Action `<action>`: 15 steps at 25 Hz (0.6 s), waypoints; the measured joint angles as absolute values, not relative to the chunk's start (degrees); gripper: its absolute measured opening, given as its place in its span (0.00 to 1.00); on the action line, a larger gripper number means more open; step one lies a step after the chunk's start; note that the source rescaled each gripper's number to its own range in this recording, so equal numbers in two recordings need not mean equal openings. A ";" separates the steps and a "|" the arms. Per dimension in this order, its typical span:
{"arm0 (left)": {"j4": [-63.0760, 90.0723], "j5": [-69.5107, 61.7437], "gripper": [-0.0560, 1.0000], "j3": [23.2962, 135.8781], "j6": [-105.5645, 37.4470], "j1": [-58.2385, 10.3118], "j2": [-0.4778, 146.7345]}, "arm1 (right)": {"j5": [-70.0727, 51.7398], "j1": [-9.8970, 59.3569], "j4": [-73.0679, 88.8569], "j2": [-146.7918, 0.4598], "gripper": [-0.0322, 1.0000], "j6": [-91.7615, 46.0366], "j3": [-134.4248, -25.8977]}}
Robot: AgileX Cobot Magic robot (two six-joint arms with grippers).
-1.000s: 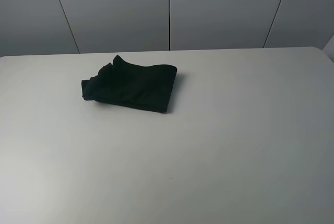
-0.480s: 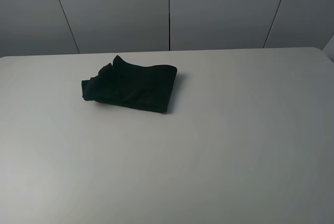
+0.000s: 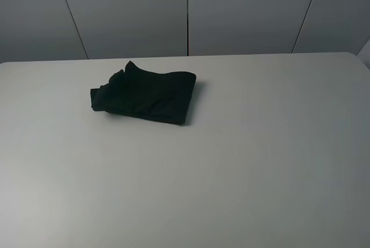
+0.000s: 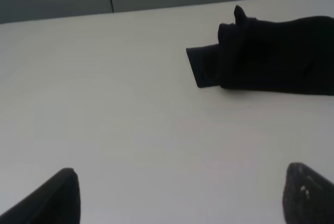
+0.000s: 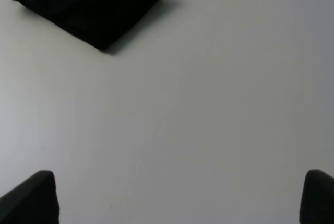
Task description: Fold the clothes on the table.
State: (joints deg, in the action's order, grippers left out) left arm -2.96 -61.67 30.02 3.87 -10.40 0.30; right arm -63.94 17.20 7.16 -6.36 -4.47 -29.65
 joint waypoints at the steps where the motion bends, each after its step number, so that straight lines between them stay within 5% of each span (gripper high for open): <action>1: -2.96 -62.00 1.00 29.63 3.87 -10.40 0.27 | -63.61 17.20 7.16 -6.36 1.00 -4.47 -29.55; 15: -2.88 -61.98 1.00 29.53 3.97 -9.98 0.00 | -62.81 14.93 7.76 -2.75 1.00 -4.12 -29.41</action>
State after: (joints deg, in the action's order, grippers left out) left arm -2.88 -61.98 29.53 3.97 -9.98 0.00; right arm -62.81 14.93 7.76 -2.75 -4.12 -29.41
